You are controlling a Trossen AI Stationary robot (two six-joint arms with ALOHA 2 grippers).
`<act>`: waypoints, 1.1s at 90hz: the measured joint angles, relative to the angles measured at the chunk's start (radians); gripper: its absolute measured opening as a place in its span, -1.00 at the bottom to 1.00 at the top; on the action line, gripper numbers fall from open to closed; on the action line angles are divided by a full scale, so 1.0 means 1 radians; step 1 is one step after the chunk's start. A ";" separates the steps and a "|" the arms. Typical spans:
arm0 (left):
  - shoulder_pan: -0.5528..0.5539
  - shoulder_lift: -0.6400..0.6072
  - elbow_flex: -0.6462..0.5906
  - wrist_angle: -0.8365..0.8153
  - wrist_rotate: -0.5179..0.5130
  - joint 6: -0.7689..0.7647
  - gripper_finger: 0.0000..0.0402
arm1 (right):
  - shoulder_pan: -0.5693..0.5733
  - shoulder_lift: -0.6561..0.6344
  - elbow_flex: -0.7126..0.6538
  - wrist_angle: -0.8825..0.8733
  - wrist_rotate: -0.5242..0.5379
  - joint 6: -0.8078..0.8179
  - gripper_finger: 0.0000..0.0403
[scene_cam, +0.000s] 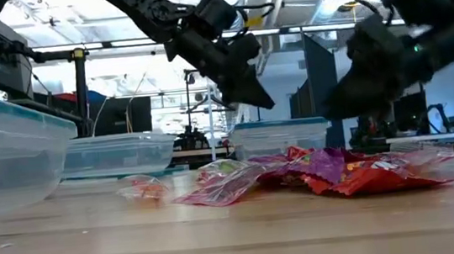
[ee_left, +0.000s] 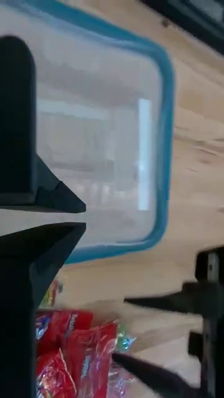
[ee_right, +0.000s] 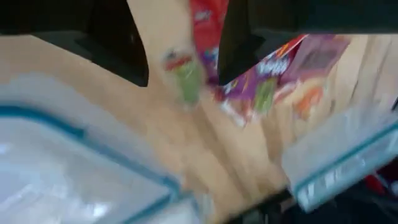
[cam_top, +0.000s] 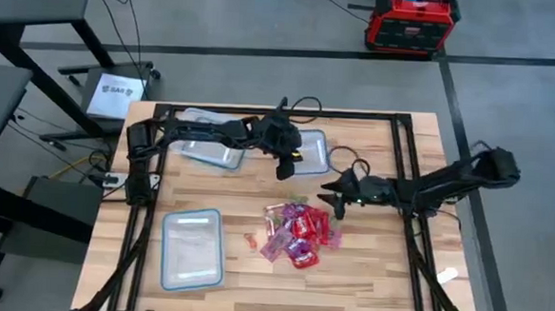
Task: Sort candy
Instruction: Open the top right transparent bin
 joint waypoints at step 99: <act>0.028 0.141 0.002 0.027 0.100 0.046 -0.89 | -0.272 0.512 0.065 0.475 -0.230 -0.088 -0.11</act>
